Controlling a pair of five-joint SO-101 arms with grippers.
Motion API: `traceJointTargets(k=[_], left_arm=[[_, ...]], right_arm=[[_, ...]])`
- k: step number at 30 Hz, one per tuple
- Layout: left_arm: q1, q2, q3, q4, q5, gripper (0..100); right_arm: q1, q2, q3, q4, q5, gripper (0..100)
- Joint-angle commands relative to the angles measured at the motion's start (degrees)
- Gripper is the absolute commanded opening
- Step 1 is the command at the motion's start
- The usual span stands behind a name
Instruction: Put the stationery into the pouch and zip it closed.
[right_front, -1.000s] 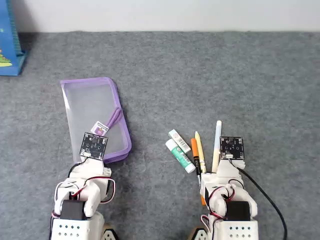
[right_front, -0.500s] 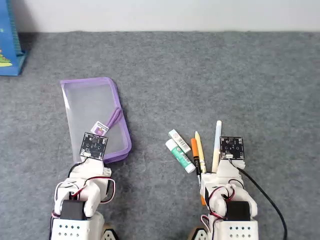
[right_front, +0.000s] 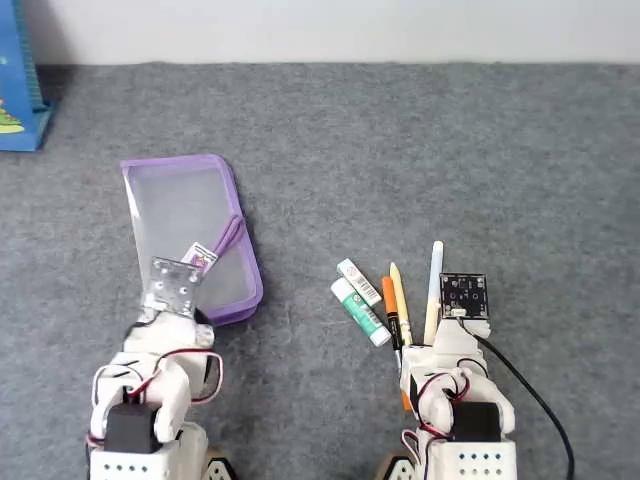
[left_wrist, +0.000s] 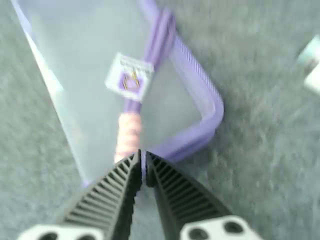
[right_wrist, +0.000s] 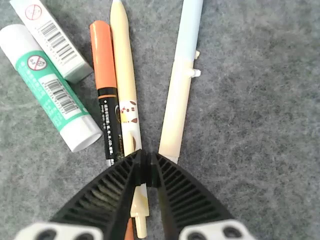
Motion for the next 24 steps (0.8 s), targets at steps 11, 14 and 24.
traceJointTargets(k=[11, 14, 24], left_arm=[[-16.3, -0.2, -10.9, -8.6, -9.5, 2], [-14.8, -0.2, -11.6, -5.9, -11.8, 9], [-25.2, -0.3, -17.6, -0.4, -12.8, 17]], right_arm=[[0.3, -0.2, 0.7, 0.2, 0.5, 0.9], [0.3, -0.2, 0.7, 0.2, 0.5, 0.9], [-1.3, -0.2, 0.7, 0.1, 0.5, 0.9]])
